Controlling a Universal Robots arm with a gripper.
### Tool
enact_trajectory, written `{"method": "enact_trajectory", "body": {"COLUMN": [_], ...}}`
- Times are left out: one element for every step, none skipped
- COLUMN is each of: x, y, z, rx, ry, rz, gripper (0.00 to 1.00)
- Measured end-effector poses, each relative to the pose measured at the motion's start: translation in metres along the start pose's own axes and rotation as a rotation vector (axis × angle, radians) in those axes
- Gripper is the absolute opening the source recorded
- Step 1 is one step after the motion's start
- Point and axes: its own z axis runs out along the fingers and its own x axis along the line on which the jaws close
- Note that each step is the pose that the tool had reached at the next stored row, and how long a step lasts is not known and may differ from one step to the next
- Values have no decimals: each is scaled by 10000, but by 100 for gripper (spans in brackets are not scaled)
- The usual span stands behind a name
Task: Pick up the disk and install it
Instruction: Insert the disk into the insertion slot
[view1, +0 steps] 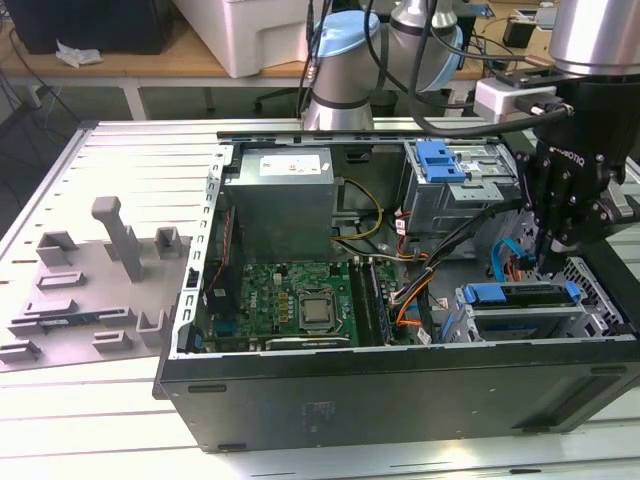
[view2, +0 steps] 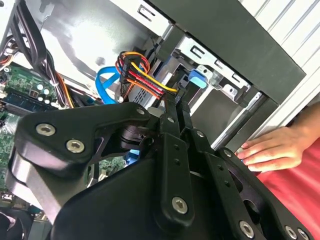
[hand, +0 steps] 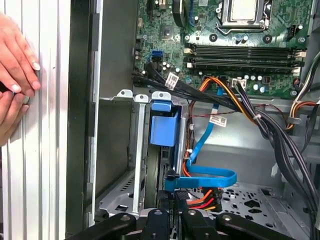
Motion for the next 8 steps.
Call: {"method": "enact_trajectory", "body": {"x": [0,-1,0,0,1,0,-1,0], "y": [0,4,4,4,5,23,26,26], "z": [0,1,1,1,0,-2,-2,-2], "rx": [25,57,60,60,60,101,158,180], "ry": [-1,-29,-31,-31,-29,-122,-408,-593], "rz": [14,28,27,26,26,45,83,107], "gripper": [16,16,16,16,16,16,16,16]}}
